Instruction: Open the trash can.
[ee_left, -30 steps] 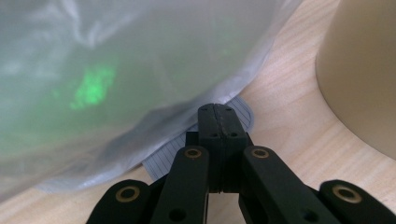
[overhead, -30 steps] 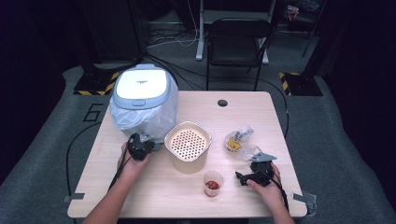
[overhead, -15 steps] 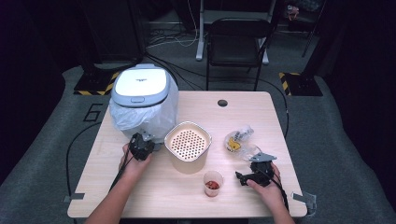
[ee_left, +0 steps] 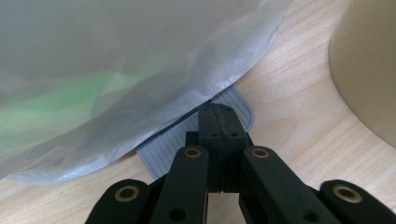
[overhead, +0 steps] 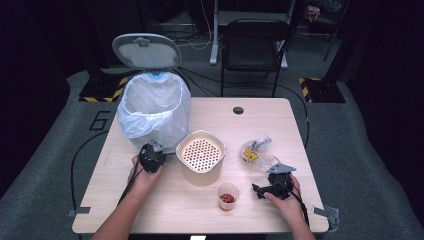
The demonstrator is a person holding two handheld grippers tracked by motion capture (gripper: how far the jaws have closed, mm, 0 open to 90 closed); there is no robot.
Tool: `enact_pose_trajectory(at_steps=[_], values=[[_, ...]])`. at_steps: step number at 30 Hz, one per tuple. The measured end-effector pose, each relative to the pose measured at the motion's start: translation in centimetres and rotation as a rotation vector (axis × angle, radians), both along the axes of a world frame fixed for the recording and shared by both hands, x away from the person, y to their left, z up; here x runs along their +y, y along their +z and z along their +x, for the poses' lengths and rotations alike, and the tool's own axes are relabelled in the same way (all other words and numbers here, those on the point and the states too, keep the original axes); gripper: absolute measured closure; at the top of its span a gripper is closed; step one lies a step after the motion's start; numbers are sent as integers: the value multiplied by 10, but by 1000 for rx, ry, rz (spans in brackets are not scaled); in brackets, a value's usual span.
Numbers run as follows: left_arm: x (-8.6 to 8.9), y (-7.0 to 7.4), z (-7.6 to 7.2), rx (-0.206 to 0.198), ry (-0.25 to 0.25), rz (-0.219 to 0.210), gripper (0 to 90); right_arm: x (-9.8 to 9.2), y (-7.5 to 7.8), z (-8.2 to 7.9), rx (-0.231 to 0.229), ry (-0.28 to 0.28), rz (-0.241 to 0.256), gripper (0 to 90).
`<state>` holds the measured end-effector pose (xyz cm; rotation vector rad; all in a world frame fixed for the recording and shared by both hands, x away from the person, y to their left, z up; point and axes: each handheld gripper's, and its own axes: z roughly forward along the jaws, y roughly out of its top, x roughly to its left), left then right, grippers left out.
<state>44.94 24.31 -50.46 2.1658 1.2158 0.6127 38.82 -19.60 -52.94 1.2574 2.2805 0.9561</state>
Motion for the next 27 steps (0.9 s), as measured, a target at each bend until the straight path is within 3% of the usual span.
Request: enact_pose_trajectory(at_steps=[9, 15, 17, 21, 27], values=[[-3, 1, -2, -8, -25, 57, 900, 1, 1, 1, 8, -7, -6, 0], [-1, 1, -1, -1, -30, 33, 900, 2, 2, 0, 13, -22, -1, 18], [1, 1, -1, 10, -33, 22, 900, 0, 3, 0, 14, 7, -13, 34], [1, 0, -1, -1, -36, 14, 900, -1, 6, -1, 8, 5, -10, 157], [0, 0, -1, 0, -23, 16, 900, -2, 10, -2, 35, 20, -17, 203]])
